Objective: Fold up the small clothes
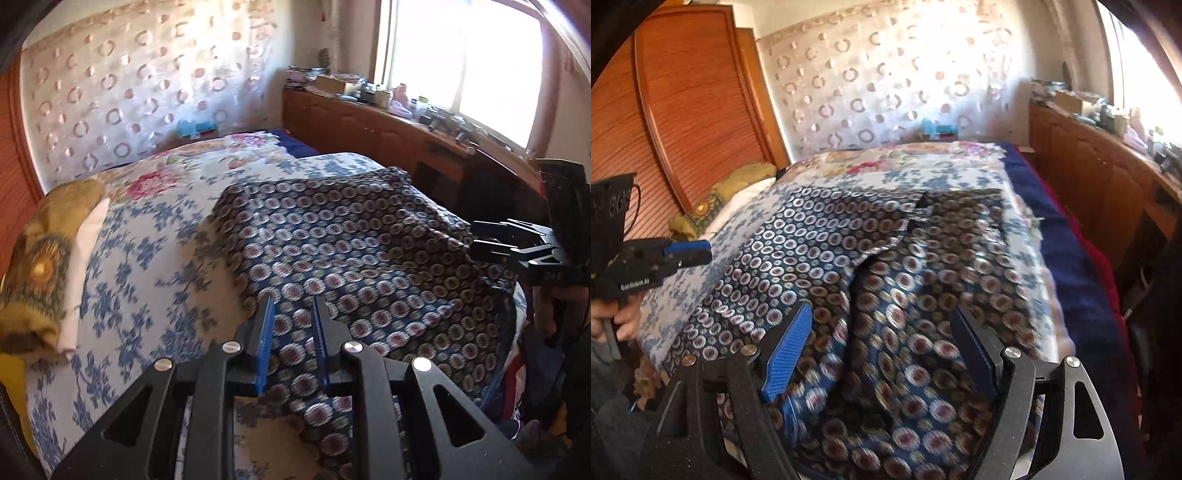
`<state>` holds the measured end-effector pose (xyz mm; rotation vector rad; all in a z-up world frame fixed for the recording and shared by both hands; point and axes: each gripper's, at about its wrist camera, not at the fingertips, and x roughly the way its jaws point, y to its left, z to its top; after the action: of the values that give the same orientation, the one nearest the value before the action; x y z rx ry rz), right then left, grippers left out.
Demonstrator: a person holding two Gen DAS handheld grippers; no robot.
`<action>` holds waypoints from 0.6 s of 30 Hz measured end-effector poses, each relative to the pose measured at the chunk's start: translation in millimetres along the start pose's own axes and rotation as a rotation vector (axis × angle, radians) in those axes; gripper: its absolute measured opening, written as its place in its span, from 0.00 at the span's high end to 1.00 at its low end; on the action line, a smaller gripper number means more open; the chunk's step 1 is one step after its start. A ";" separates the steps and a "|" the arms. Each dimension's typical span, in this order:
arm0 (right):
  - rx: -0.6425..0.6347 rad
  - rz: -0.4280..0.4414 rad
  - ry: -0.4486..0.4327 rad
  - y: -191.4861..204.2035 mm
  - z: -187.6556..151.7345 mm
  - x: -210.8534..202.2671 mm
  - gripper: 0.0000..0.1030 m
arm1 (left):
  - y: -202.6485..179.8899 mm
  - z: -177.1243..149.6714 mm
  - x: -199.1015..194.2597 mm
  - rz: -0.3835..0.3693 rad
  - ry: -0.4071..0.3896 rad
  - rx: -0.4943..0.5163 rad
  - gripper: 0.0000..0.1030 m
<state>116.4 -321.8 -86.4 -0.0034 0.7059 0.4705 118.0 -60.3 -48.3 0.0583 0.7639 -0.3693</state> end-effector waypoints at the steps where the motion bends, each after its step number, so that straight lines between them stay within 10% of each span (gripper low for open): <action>1: -0.012 -0.005 0.019 2.6 3.2 8.8 0.23 | 3.3 -2.3 -0.6 0.011 -0.009 -0.012 0.82; 9: -0.038 -0.011 0.118 7.7 9.3 49.4 0.30 | 18.0 -11.5 -3.0 0.038 -0.047 -0.059 0.82; 12: -0.037 -0.011 0.145 5.7 9.2 58.0 0.54 | 19.3 -13.3 -4.6 0.037 -0.050 -0.057 0.82; 14: -0.048 0.029 0.154 5.9 8.3 60.4 0.95 | 19.3 -14.8 -5.7 0.033 -0.053 -0.060 0.82; 18: -0.089 0.055 0.102 12.0 16.4 46.8 0.96 | 17.0 -16.1 -5.7 0.022 -0.050 -0.061 0.82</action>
<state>152.6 -289.0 -101.2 -0.0926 0.7855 0.5575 109.4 -39.7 -57.4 -0.0001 0.7236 -0.3248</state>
